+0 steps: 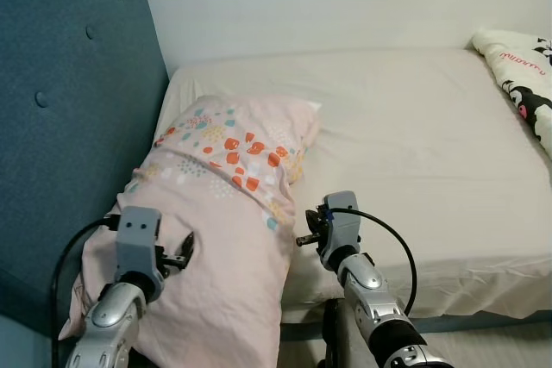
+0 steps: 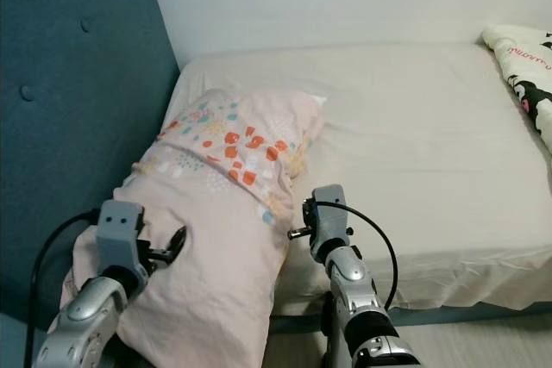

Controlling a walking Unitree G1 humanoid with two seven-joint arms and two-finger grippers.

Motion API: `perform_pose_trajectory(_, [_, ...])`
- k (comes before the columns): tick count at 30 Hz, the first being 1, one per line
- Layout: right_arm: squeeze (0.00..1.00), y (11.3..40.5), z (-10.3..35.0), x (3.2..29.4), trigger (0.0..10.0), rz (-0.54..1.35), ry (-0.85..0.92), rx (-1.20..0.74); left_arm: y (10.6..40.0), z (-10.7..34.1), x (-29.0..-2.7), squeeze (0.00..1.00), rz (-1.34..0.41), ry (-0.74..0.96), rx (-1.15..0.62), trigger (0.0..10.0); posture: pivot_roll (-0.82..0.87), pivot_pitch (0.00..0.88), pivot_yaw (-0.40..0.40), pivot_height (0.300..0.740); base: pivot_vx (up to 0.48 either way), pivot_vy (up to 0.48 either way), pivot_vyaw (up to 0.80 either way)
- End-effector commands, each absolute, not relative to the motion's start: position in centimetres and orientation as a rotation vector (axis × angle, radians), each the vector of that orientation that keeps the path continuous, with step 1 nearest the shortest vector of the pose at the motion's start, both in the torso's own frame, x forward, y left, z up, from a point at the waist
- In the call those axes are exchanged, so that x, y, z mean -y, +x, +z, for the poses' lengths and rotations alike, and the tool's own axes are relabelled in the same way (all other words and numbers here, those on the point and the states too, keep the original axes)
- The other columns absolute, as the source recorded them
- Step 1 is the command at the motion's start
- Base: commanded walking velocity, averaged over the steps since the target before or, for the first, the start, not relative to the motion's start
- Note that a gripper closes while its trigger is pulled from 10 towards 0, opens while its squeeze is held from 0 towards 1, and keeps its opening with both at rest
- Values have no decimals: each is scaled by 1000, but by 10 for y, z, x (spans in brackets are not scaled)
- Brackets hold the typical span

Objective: Clean up the room

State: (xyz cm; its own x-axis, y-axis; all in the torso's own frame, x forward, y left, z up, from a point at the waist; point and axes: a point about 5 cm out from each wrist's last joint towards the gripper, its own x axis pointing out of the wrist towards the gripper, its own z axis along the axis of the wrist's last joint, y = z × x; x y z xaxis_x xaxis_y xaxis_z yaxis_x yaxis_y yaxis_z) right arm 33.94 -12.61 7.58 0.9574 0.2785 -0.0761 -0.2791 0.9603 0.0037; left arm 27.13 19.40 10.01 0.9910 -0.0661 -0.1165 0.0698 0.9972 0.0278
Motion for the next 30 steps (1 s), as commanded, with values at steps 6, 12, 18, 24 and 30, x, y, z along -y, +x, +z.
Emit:
perform_pose_trajectory(6, [0, 334, 69, 126, 10000, 273, 8, -100, 271, 92, -191, 0, -67, 34, -122, 10000, 57, 139, -12, 616, 0, 0, 0])
perform_pose_trajectory(12, [0, 333, 68, 127, 10000, 269, 10, -112, 272, 90, -190, 0, -71, 46, -120, 10000, 60, 133, -19, 631, 0, 0, 0])
perform_pose_trajectory(18, [0, 329, 60, 126, 10000, 269, 21, -156, 273, 82, -185, 0, -74, 34, -134, 10000, 51, 125, -19, 641, 0, 0, 0])
perform_pose_trajectory(24, [0, 329, 61, 124, 10000, 286, 24, -155, 274, 83, -184, 0, -65, 15, -120, 10000, 50, 122, -23, 641, 0, 0, 0])
perform_pose_trajectory(30, [0, 332, 66, 125, 10000, 294, 30, -131, 275, 84, -187, 0, -57, 9, -106, 10000, 52, 121, -31, 641, 0, 0, 0])
